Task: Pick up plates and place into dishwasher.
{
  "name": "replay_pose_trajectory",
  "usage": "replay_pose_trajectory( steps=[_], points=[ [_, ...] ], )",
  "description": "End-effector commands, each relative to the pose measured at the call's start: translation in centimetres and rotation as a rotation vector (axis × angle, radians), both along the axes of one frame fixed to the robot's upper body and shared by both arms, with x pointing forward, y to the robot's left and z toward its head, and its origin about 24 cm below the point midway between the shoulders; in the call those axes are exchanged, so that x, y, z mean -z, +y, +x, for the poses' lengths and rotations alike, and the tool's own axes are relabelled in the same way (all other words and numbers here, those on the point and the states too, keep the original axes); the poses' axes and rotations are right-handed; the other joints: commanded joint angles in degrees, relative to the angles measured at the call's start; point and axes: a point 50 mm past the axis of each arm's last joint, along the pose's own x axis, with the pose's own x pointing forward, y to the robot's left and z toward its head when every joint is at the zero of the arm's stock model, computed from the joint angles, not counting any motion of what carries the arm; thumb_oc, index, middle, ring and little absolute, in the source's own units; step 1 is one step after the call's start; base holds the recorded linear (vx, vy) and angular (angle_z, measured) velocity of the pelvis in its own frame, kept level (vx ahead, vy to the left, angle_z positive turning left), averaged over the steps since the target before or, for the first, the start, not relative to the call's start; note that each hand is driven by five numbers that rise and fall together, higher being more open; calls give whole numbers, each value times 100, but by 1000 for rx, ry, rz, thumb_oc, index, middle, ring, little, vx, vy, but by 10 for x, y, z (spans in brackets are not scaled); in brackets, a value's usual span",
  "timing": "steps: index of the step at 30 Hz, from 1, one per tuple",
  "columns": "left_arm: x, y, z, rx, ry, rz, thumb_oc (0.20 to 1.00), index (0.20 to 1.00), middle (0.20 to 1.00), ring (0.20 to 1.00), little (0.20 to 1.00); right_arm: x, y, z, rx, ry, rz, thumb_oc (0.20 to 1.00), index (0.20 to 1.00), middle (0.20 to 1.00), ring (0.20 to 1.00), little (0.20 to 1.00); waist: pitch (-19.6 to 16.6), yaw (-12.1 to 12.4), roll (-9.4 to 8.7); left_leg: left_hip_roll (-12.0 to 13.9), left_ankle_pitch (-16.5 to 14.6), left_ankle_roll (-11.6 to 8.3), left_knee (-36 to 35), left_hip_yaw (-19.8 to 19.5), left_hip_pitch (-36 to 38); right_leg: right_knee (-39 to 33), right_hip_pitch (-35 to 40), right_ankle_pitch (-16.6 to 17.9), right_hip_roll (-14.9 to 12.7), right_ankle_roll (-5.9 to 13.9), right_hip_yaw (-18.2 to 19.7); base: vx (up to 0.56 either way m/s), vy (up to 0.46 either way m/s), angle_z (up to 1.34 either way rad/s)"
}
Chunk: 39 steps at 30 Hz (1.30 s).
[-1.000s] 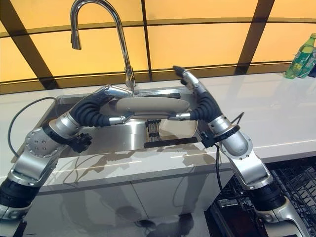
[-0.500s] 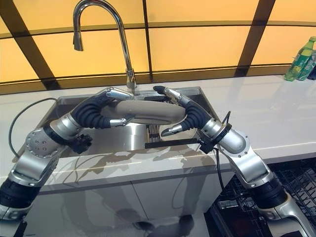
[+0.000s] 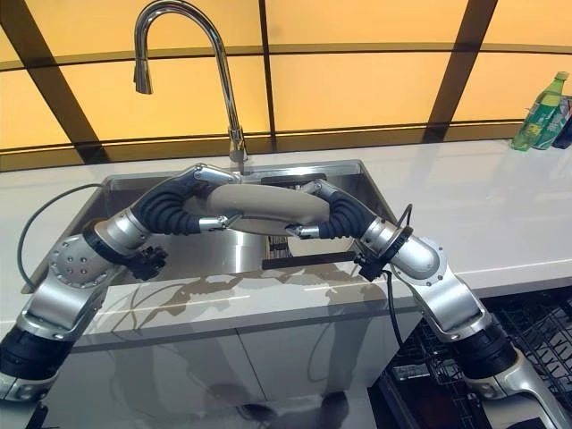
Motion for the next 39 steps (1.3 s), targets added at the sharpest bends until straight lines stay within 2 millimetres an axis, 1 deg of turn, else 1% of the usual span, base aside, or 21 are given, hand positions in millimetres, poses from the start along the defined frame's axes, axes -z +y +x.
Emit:
replay_pose_trajectory(
  steps=[1,6,7,8,11,18,24,29,34,35,36,39],
  points=[
    [-32,-15,-5,101,-139,-118,200,200,200,200,200,-15,25,-10,-94,-101,24,200,200,200,200,200,-142,34,-30,51,-670,120,153,-263,34,231,-52,-318,-267,237,-187,0,0,0],
    [-32,-13,-4,88,-137,-132,200,200,200,200,200,-19,23,-10,-51,-144,32,200,200,200,200,200,-155,10,-23,86,-656,110,149,-205,46,242,-57,-325,-253,231,-188,-6,0,0],
    [-32,-12,-2,68,-127,-151,542,542,542,542,542,-21,21,-9,-27,-161,55,200,200,200,200,200,-156,0,-20,99,-655,106,151,-188,54,244,-54,-328,-247,225,-188,-33,-2,0],
    [-31,-11,-1,55,-118,-159,1000,1000,1000,1000,1000,-22,19,-8,-7,-176,72,200,200,200,200,200,-151,-6,-19,107,-656,104,152,-180,60,249,-54,-332,-241,222,-183,-40,-7,-1],
    [-30,-7,1,20,-114,-189,1000,1000,1000,1000,1000,-27,11,-7,64,-217,104,200,200,200,200,200,-144,-27,-16,129,-661,101,153,-167,69,252,-53,-348,-219,213,-165,-45,-16,-1],
    [-34,9,1,-69,-141,-334,1000,1000,1000,1000,1000,-33,-12,-8,209,-289,127,200,200,200,200,200,-172,-138,-26,216,-651,78,139,-73,98,233,-82,-349,-139,184,-89,-52,-43,-2],
    [-37,20,1,-104,-142,-399,1000,1000,1000,1000,1000,-38,-32,-9,306,-330,146,200,200,200,200,200,-192,-237,-21,294,-647,43,139,3,129,201,-112,-340,-44,141,-14,-57,-75,-9],
    [-34,29,0,-131,-144,-439,1000,1000,1000,1000,1000,-40,-50,-10,409,-367,144,200,200,200,200,200,-207,-343,-10,392,-637,3,146,81,158,162,-155,-330,75,88,102,-55,-86,-21],
    [-34,39,-2,-157,-151,-475,1000,1000,1000,1000,1000,-44,-79,-12,563,-411,125,200,200,200,200,200,-199,-520,-17,530,-626,-40,205,229,203,174,-214,-340,244,14,260,-43,-76,-8],
    [-35,42,-3,-166,-153,-484,1000,1000,1000,1000,1000,-45,-86,-13,601,-421,117,200,200,200,200,200,-203,-568,-10,552,-707,-48,235,236,242,160,-191,-391,283,10,307,4,-30,-22],
    [-35,44,-3,-172,-154,-489,1000,1000,1000,1000,1000,-46,-89,-14,612,-424,116,200,200,200,200,200,-195,-585,-10,564,-728,-51,277,244,242,169,-200,-392,304,-2,341,1,-28,-23],
    [-35,55,-5,-226,-177,-508,1000,1000,1000,1000,1000,-50,-110,-19,709,-441,99,200,200,200,200,200,-150,-753,-47,550,-924,-38,686,210,197,214,-298,-366,436,-71,652,-36,-29,-27]
  ],
)
